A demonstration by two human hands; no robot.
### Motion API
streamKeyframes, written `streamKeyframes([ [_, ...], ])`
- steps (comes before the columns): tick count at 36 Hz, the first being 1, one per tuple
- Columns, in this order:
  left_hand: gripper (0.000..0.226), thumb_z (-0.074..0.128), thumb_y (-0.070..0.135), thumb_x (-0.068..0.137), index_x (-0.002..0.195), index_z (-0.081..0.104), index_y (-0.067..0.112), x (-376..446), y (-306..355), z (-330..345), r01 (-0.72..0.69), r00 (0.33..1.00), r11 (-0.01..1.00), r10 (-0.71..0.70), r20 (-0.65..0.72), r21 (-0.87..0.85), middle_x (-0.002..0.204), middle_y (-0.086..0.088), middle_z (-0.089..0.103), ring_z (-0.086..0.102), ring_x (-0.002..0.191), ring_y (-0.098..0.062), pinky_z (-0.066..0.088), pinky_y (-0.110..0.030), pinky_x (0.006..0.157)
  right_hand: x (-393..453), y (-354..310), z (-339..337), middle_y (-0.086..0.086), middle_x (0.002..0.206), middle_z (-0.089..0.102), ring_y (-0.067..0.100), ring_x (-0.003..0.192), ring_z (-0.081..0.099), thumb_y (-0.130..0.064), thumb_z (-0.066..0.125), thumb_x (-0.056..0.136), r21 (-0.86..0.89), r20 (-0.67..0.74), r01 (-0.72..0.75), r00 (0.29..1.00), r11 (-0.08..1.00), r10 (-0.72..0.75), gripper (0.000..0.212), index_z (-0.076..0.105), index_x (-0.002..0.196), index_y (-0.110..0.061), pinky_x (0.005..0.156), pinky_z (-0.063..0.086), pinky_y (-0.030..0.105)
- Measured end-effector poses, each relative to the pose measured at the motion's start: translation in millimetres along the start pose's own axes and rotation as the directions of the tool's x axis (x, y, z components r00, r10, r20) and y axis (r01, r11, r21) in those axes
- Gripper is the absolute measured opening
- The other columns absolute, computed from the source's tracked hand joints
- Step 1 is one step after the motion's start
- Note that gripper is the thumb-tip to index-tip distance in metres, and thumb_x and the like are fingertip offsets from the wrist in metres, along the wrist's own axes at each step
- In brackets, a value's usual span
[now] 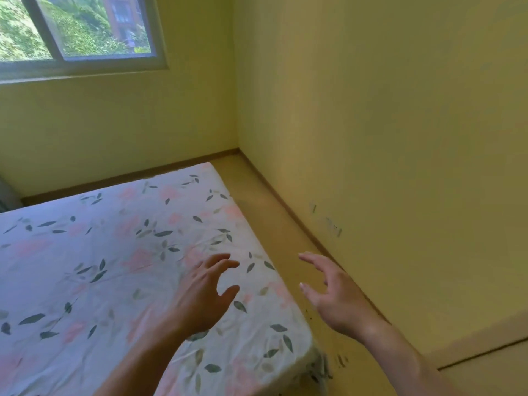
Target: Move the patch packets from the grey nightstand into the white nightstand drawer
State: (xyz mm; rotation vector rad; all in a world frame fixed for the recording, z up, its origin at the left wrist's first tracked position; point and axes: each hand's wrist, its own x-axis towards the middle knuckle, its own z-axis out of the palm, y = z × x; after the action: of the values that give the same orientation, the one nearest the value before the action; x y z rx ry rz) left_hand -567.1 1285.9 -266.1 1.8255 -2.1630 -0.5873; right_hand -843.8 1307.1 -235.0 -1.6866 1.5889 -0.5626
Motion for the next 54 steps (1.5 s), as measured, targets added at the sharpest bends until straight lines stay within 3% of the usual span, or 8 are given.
streamKeyframes([
  [5,0.046,0.054,0.053,0.096,0.141,0.047,0.045,91.7,64.9,11.0,-0.093,0.995,0.994,0.092,0.026,0.055,0.156,0.021,0.033,0.038,0.139,-0.008,0.034,-0.031,0.111,38.9,35.4,-65.2,-0.025,0.155,0.035,0.002,0.144,0.033,-0.034,0.062,0.100,0.034,-0.076,-0.061,0.995,0.998,0.064,0.052,0.042,0.147,-0.048,0.121,0.034,0.036],
  [9,0.045,0.058,0.050,0.095,0.139,0.049,0.044,155.1,117.2,27.3,-0.151,0.988,0.988,0.152,0.030,-0.040,0.154,0.021,0.036,0.038,0.140,-0.010,0.032,-0.035,0.117,66.4,68.4,-119.8,-0.029,0.143,0.034,0.000,0.131,0.034,-0.034,0.063,0.100,0.065,-0.097,-0.097,0.990,0.993,0.103,0.051,0.043,0.145,-0.048,0.118,0.034,0.032],
  [14,0.048,0.060,0.048,0.095,0.140,0.047,0.044,224.4,178.8,53.9,-0.183,0.983,0.982,0.184,0.024,-0.053,0.154,0.023,0.034,0.034,0.140,-0.007,0.032,-0.034,0.117,118.5,120.3,-181.7,-0.034,0.140,0.043,-0.016,0.127,0.041,-0.028,0.067,0.097,0.064,-0.154,-0.046,0.986,0.997,0.056,0.049,0.050,0.141,-0.044,0.116,0.036,0.022],
  [20,0.050,0.061,0.050,0.094,0.141,0.046,0.045,295.2,233.9,84.9,-0.108,0.994,0.993,0.107,-0.036,-0.051,0.153,0.023,0.034,0.036,0.139,-0.007,0.039,-0.034,0.113,187.9,172.8,-256.9,-0.026,0.145,0.046,-0.007,0.134,0.041,-0.026,0.067,0.097,0.030,-0.099,0.028,0.995,0.999,-0.025,0.050,0.051,0.142,-0.040,0.119,0.034,0.025],
  [28,0.051,0.058,0.053,0.094,0.143,0.043,0.047,357.4,292.4,97.1,0.029,0.996,1.000,-0.029,-0.085,0.000,0.156,0.024,0.030,0.032,0.142,-0.006,0.032,-0.031,0.116,273.9,214.2,-352.5,-0.026,0.148,0.044,-0.006,0.136,0.041,-0.027,0.067,0.096,-0.017,0.047,0.123,0.991,0.992,-0.122,0.052,0.049,0.143,-0.040,0.119,0.035,0.026],
  [43,0.051,0.063,0.054,0.090,0.137,0.045,0.049,405.2,241.2,33.6,0.456,0.833,0.889,-0.439,-0.337,-0.030,0.158,0.023,0.029,0.037,0.142,-0.011,0.035,-0.040,0.117,478.6,138.6,-333.6,-0.028,0.151,0.041,-0.005,0.140,0.037,-0.033,0.069,0.094,0.082,0.319,0.443,0.837,0.893,-0.445,0.055,0.047,0.143,-0.047,0.122,0.032,0.033],
  [48,0.052,0.067,0.048,0.089,0.137,0.049,0.045,459.5,200.4,7.1,0.483,0.790,0.872,-0.472,-0.390,-0.076,0.158,0.017,0.034,0.039,0.142,-0.017,0.038,-0.045,0.115,557.3,103.5,-323.0,-0.030,0.151,0.040,-0.006,0.139,0.038,-0.034,0.069,0.094,0.072,0.339,0.507,0.797,0.859,-0.499,0.055,0.047,0.144,-0.046,0.121,0.034,0.033],
  [54,0.049,0.065,0.050,0.091,0.137,0.049,0.046,546.6,144.1,-37.7,0.456,0.793,0.884,-0.455,-0.404,-0.102,0.156,0.022,0.033,0.037,0.141,-0.011,0.035,-0.037,0.115,659.5,59.5,-313.7,-0.032,0.151,0.037,-0.005,0.140,0.037,-0.032,0.069,0.095,0.078,0.338,0.498,0.802,0.864,-0.493,0.055,0.047,0.143,-0.047,0.122,0.033,0.035],
])
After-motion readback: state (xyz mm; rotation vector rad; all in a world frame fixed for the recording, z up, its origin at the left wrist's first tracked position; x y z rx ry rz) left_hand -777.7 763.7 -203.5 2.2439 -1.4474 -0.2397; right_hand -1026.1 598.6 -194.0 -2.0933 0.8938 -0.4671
